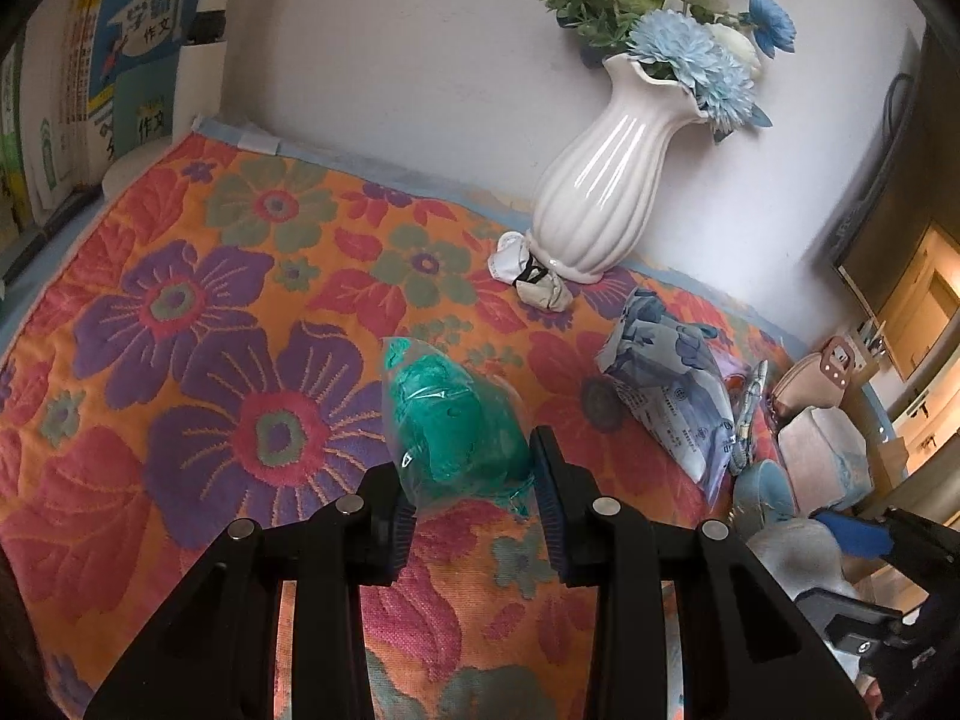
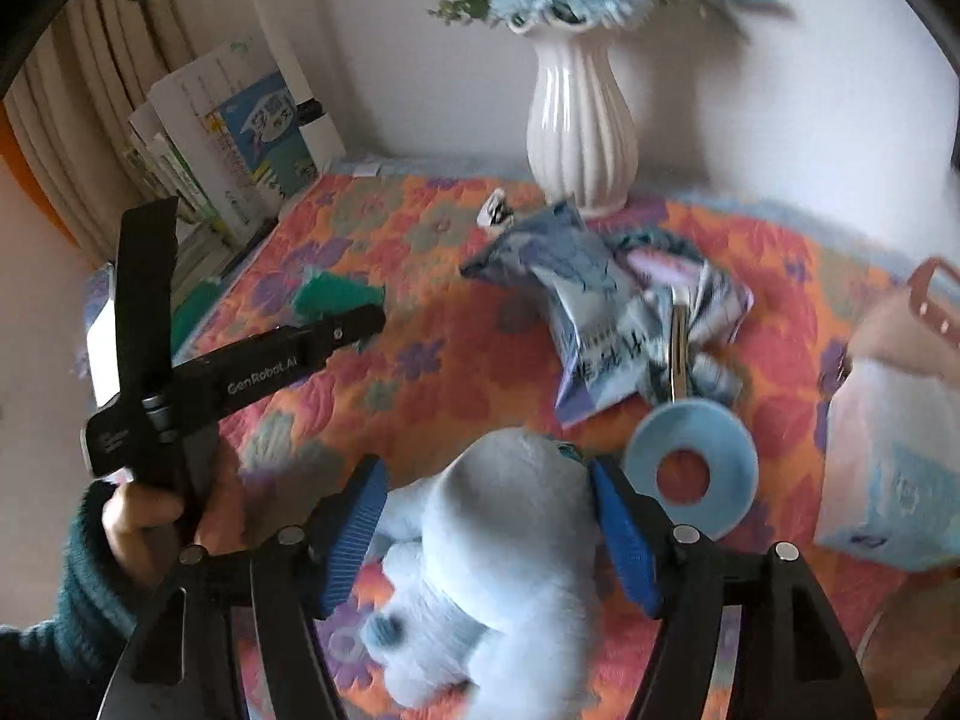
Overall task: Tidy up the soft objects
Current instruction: 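Grasp the teal plastic bag with the left gripper while the right grasps the grey elephant plush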
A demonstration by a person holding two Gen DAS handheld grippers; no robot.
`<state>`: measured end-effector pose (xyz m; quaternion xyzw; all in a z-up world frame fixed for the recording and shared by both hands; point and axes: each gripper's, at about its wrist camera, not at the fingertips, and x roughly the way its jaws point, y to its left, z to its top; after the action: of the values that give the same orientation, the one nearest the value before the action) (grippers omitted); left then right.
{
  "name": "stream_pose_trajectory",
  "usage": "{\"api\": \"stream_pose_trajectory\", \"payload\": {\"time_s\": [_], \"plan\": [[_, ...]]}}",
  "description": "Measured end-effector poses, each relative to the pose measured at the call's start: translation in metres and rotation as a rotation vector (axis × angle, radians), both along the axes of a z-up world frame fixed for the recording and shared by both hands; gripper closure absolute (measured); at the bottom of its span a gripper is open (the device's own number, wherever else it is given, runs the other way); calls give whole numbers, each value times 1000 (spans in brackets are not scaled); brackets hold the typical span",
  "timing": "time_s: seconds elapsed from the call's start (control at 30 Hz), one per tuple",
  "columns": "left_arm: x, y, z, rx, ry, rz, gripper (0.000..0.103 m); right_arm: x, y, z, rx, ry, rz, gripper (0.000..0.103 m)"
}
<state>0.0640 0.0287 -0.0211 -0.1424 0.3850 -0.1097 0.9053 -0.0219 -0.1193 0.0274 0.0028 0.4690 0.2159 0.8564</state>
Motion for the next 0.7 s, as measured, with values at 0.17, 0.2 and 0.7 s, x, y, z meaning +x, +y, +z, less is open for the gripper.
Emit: {"api": "stream_pose_trajectory", "payload": {"time_s": [0.17,0.2,0.7], "plan": [[-2,-6,2,31,-12,-14,71,-29,-36,18,-48,-121,-206,34],[-1,-6,2,34,-13,-16,71,-35,-45,22,-43,-125,-237,33],[0,-7,1,43,-16,-30,71,-30,-31,-41,158,215,-352,18]]}}
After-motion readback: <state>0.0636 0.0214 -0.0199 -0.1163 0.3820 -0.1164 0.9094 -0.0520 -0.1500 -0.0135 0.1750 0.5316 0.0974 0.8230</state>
